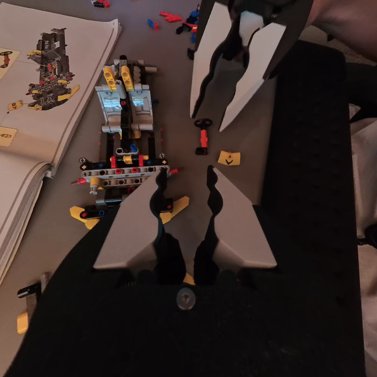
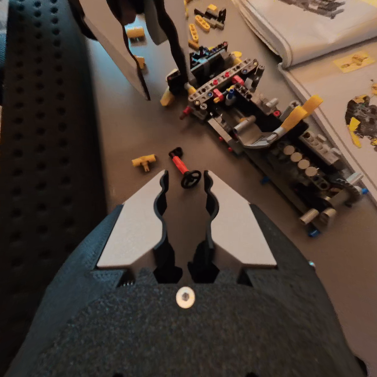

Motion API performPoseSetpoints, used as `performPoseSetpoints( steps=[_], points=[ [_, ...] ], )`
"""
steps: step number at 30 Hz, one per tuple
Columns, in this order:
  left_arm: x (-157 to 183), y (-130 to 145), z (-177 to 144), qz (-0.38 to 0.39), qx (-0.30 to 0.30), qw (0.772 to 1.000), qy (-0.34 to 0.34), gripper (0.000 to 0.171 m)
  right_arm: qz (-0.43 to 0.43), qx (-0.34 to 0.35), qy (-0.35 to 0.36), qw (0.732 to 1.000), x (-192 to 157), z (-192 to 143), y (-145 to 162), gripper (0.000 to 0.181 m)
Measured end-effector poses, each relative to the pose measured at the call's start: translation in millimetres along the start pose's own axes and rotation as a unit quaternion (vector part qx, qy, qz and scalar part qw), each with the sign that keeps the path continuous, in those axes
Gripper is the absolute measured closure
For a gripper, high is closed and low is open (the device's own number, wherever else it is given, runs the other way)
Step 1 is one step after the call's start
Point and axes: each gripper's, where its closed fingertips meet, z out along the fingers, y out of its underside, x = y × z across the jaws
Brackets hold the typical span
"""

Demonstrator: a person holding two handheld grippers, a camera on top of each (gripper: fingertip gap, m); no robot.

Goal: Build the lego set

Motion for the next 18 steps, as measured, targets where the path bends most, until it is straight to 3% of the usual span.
performPoseSetpoints(
  steps=[9, 18],
  points=[
    [3.9, 2.6, 5.4, 0.02, -0.004, 1.0, -0.014, 0.139, -0.019, -0.016, 0.017, 1.0, 9.7, 12.7, 1.0, 0.16],
    [-23.0, -33.5, -2.5, 0.047, 0.058, 0.997, -0.034, 0.14, -0.026, 0.053, 0.03, 0.998, 36.0, -2.3, -68.8, 0.16]
  ],
)
